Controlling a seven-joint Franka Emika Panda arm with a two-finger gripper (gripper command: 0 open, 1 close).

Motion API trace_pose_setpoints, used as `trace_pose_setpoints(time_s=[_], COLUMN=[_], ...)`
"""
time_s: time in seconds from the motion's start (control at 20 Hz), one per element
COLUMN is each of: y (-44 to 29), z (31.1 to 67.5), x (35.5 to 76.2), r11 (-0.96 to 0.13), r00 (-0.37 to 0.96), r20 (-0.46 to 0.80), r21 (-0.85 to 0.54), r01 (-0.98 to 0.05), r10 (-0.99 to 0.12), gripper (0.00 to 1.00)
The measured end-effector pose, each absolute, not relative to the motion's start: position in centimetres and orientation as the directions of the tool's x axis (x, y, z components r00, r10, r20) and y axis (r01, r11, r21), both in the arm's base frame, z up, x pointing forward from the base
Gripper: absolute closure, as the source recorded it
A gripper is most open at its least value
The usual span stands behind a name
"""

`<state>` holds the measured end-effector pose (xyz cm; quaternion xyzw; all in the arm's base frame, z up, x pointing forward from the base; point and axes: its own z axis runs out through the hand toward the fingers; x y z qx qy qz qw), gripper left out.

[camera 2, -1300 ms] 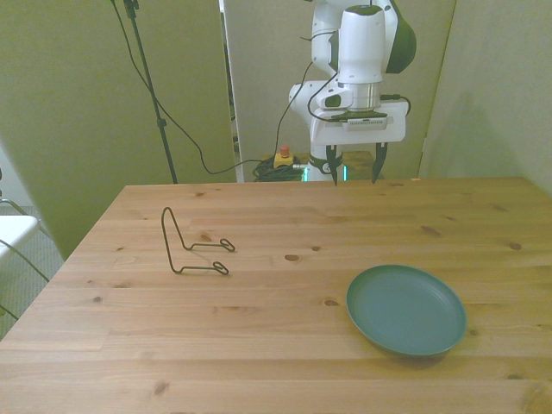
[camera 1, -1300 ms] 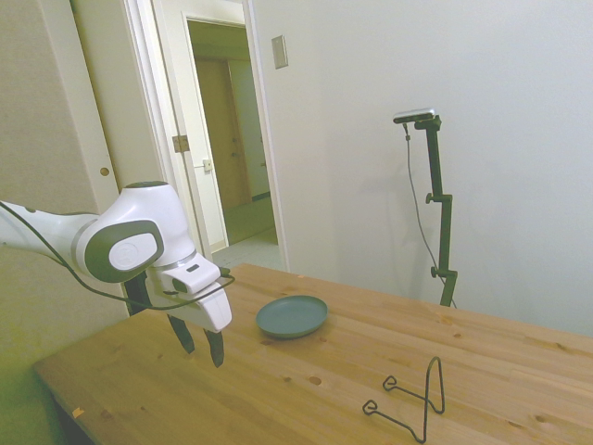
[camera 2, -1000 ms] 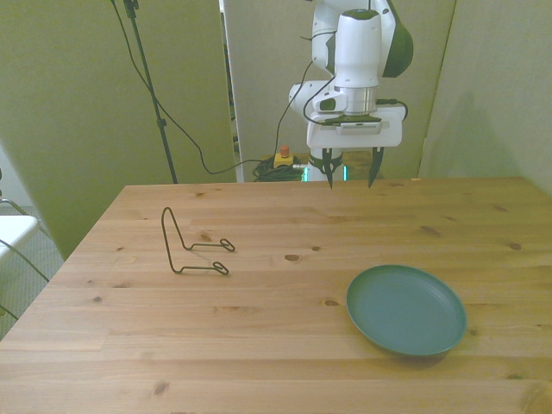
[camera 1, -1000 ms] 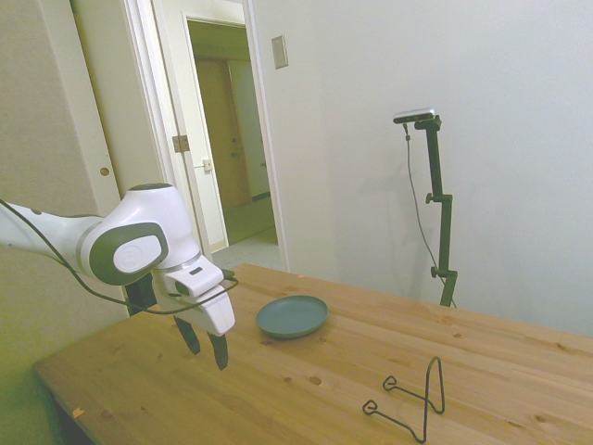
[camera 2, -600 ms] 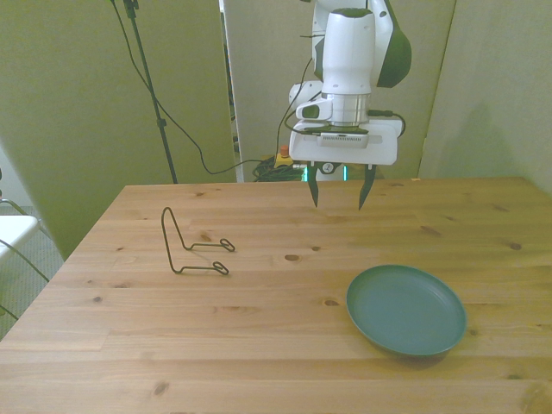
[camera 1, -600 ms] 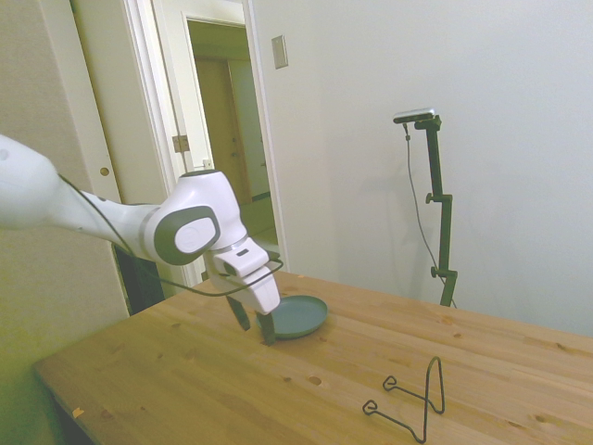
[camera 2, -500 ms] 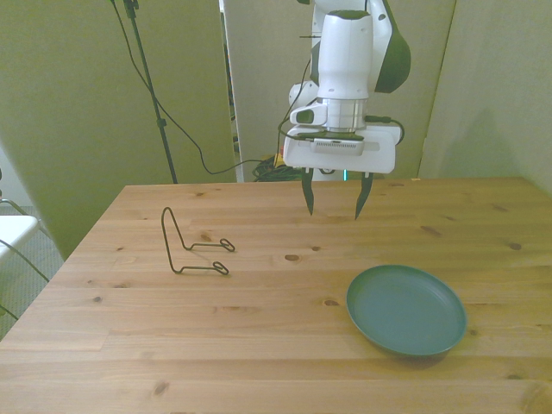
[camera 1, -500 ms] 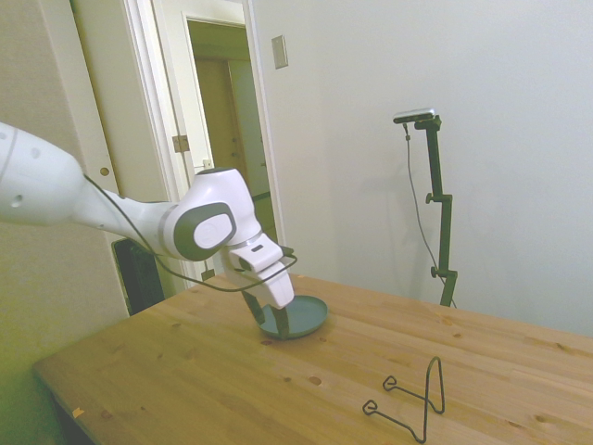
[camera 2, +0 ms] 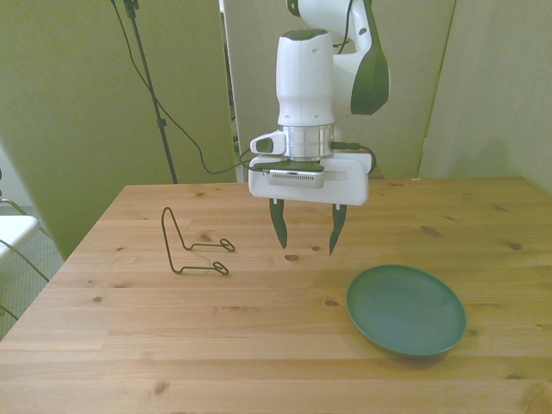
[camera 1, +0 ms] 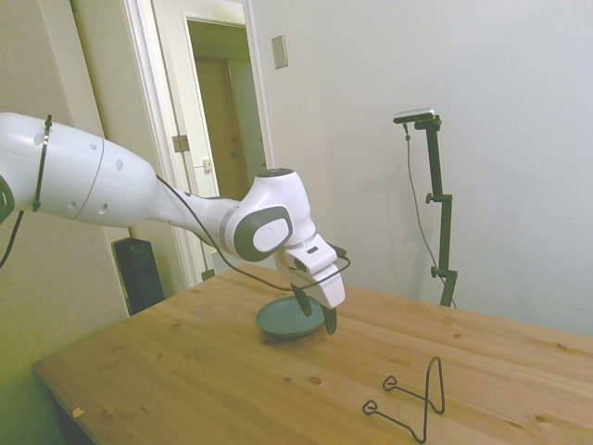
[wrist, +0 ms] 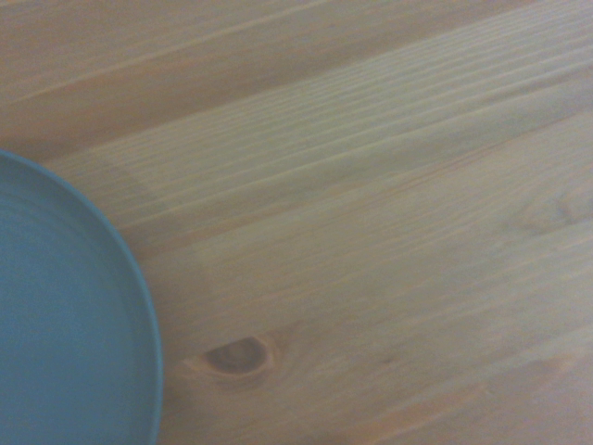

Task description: Load the plate

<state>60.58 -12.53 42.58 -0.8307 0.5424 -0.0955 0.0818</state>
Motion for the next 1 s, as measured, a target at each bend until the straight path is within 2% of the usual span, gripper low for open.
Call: trace_pose_setpoints(time_s=[0.35,0.75,1.0], y=[-12.5,-12.1,-11.2], z=[40.1,37.2,36.8], x=[62.2,64.6,65.1], r11=[-0.414,-0.415,-0.401], r00=[0.446,0.465,0.469], r20=[-0.055,-0.117,-0.153], r21=[-0.286,-0.303,-0.334], r01=[-0.864,-0.858,-0.853], r10=[-0.893,-0.877,-0.87], gripper=[0.0,0.0,0.0])
